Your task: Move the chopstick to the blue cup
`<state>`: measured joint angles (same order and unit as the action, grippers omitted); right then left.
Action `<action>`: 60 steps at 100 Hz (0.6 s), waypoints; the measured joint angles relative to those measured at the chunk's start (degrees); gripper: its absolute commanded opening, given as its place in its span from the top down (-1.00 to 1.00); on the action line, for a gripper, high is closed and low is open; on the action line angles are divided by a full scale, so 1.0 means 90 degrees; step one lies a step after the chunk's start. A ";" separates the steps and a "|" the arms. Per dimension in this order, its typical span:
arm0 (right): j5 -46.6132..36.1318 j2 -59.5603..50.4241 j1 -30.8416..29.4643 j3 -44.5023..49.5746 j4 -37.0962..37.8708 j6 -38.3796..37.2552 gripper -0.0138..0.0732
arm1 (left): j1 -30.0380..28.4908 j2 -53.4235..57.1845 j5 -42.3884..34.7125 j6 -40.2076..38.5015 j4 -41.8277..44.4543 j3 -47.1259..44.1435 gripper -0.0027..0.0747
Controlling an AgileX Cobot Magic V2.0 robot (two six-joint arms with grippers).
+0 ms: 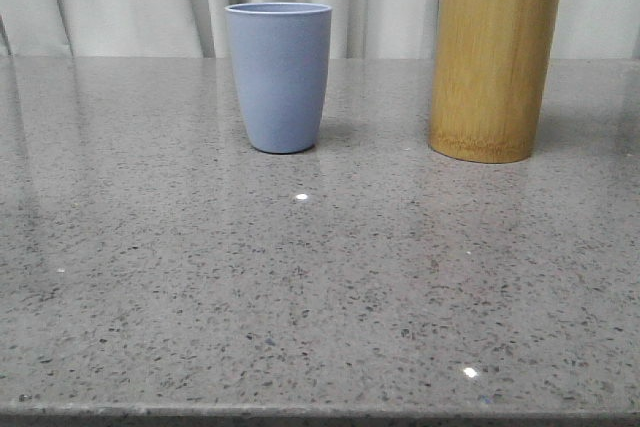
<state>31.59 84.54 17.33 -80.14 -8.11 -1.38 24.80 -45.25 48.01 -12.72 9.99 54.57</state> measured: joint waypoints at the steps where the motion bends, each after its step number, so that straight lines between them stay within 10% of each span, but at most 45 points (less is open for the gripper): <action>1: 0.0000 0.0028 0.0000 -0.0012 0.0000 0.0000 -0.19 | 0.0000 0.0000 0.0000 0.0000 0.0000 0.0000 -0.08; 43: -0.0041 0.0800 0.0000 -0.0457 0.0000 0.0000 -0.18 | 0.0000 0.0000 0.0000 -0.0014 0.0038 0.0000 -0.08; 60: -0.0100 0.0865 0.0000 -0.0483 0.0000 0.0000 0.15 | 0.0000 0.0000 0.0000 -0.0014 0.0038 0.0000 -0.08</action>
<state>30.70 92.32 17.33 -84.49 -8.11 -1.38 24.80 -45.25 48.01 -12.85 10.33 54.57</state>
